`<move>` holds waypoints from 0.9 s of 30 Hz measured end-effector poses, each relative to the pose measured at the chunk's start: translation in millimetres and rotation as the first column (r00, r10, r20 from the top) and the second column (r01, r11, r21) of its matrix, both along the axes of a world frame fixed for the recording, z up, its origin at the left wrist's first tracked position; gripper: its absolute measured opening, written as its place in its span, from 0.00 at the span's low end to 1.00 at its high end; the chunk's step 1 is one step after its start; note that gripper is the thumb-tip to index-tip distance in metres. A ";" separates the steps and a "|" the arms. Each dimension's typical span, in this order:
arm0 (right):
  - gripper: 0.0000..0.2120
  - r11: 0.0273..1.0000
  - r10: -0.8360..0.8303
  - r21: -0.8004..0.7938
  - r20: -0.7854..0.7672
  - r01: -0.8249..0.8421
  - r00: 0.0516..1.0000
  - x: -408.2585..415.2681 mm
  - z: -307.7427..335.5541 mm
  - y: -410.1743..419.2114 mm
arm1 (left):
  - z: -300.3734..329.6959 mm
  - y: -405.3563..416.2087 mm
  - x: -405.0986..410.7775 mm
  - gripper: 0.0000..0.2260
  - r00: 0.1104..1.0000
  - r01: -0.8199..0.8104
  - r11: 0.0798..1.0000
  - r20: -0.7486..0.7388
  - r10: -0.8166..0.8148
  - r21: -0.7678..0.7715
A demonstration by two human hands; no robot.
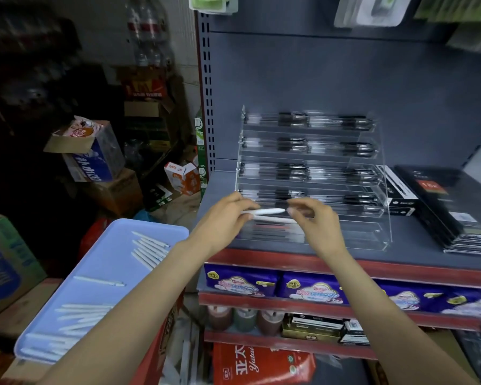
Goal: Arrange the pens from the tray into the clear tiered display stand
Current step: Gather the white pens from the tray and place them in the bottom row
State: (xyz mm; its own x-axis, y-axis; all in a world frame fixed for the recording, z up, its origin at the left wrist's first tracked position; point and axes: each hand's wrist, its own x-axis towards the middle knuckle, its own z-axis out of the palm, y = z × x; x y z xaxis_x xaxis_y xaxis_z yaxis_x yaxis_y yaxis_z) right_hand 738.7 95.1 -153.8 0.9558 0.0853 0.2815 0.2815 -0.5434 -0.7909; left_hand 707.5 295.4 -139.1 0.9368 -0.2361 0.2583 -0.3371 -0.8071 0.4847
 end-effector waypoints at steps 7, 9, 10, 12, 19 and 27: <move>0.09 0.965 0.087 0.252 -0.067 -0.068 0.994 -6.1 7.3 -15.1 | 0.8 -20.4 3.2 0.06 1.000 -0.006 0.997 0.010 0.007 -0.080; 0.06 0.970 0.025 0.244 -0.073 -0.006 0.997 -3.2 4.5 -21.5 | 1.3 -23.1 6.2 0.06 1.000 -0.021 0.999 0.021 0.022 -0.042; 0.05 0.977 0.001 0.212 -0.068 0.013 0.998 -1.8 2.6 -23.1 | 1.6 -24.8 7.6 0.06 0.999 -0.034 0.999 0.031 0.034 -0.012; 0.04 0.989 -0.033 0.140 -0.044 0.039 0.998 0.9 -1.0 -23.2 | 1.1 -28.1 10.7 0.08 0.997 -0.068 0.997 0.050 0.066 0.047; 0.03 0.991 -0.081 -0.105 -0.018 0.079 0.997 1.8 -16.4 -14.7 | -11.8 -24.7 19.8 0.15 0.996 -0.087 0.927 0.061 0.069 0.366; 0.04 0.948 -0.059 -0.313 0.024 0.063 0.998 3.6 -14.7 -6.4 | -15.4 -20.7 18.0 0.18 0.994 -0.072 0.906 0.106 0.030 0.416</move>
